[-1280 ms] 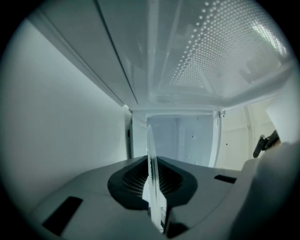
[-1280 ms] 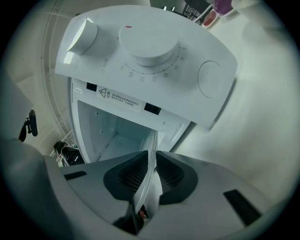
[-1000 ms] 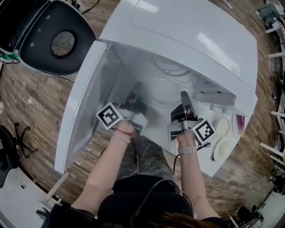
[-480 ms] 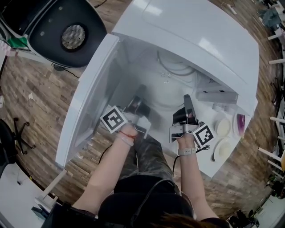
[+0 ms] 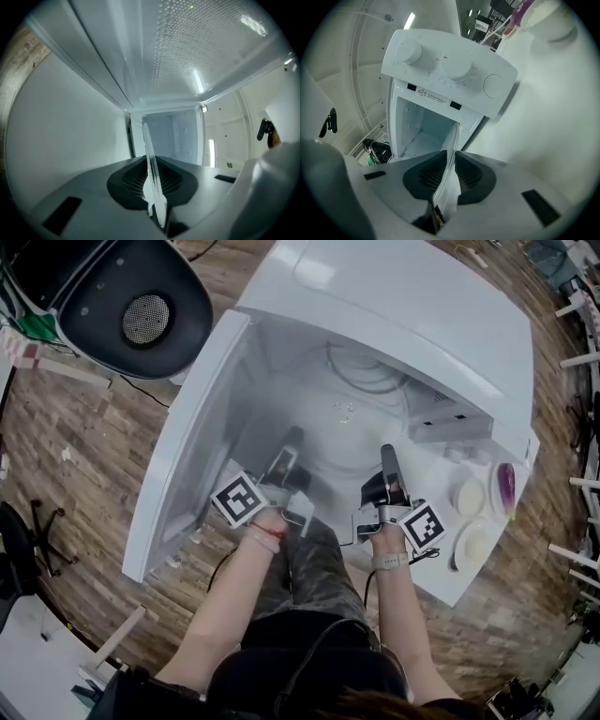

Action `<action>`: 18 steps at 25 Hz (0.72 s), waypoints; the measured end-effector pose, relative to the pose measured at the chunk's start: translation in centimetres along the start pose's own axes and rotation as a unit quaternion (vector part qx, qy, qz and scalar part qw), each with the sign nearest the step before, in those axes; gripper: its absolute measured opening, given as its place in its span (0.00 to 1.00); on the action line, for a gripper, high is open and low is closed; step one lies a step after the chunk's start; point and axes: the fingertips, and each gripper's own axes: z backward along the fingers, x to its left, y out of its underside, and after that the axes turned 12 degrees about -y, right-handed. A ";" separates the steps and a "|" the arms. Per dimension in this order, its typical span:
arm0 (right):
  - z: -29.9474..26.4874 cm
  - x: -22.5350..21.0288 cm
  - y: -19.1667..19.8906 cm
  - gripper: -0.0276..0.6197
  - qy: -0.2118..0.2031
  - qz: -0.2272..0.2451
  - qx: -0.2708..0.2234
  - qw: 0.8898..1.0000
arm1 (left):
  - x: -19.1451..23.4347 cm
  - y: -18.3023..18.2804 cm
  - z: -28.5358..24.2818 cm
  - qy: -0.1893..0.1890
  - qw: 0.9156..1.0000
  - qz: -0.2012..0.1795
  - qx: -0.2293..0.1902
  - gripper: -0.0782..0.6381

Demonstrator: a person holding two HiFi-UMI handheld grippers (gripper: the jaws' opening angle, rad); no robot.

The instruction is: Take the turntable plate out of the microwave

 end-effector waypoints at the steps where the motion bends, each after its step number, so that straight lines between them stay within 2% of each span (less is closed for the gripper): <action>1: 0.2 0.0 0.1 0.14 0.001 0.001 -0.001 1.000 | 0.0 0.1 0.1 -0.002 1.000 -0.006 0.002 0.16; 8: 1.3 0.3 0.6 0.14 -0.006 0.007 0.002 1.000 | 0.4 0.7 1.4 0.002 1.000 -0.007 0.005 0.16; 18: 2.6 0.9 1.6 0.14 -0.021 -0.012 -0.011 1.000 | 0.2 0.8 2.9 0.019 1.000 0.010 0.006 0.16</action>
